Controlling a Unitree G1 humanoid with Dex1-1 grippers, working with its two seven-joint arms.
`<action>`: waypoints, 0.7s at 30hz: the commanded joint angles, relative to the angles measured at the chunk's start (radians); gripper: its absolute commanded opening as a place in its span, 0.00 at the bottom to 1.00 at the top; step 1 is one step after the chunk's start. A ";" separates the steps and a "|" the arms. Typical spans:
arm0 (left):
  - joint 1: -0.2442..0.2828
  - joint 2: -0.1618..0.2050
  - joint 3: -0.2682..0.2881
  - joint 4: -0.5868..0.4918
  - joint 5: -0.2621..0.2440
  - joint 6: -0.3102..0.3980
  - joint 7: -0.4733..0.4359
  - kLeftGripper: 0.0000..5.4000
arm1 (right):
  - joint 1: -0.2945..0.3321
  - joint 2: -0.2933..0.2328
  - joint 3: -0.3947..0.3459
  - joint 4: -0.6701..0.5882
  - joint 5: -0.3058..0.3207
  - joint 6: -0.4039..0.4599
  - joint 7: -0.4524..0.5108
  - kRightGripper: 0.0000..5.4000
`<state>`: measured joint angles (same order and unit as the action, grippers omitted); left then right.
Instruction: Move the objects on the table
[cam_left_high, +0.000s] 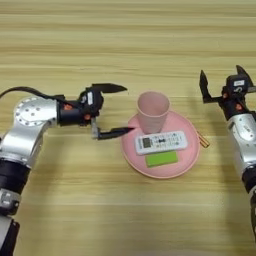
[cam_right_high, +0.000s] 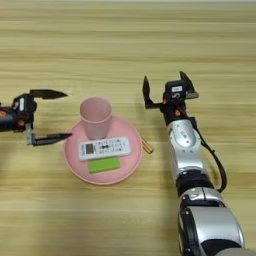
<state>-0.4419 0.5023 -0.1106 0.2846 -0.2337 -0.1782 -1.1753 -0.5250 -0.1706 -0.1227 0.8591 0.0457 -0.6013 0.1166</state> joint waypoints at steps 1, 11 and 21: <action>-0.051 -0.022 0.046 0.018 -0.037 0.025 0.044 0.99 | -0.014 -0.004 -0.004 0.004 0.001 0.000 0.000 1.00; -0.187 -0.149 0.137 0.215 -0.029 0.023 0.325 0.99 | -0.009 -0.004 -0.001 -0.002 -0.006 -0.004 -0.001 1.00; -0.333 -0.223 0.212 0.630 0.111 -0.165 0.800 0.99 | -0.005 -0.006 0.000 -0.008 -0.004 -0.006 0.007 1.00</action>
<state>-0.7425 0.2824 0.0983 0.8247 -0.1807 -0.2677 -0.4654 -0.5248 -0.1724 -0.1220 0.8588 0.0405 -0.6042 0.1173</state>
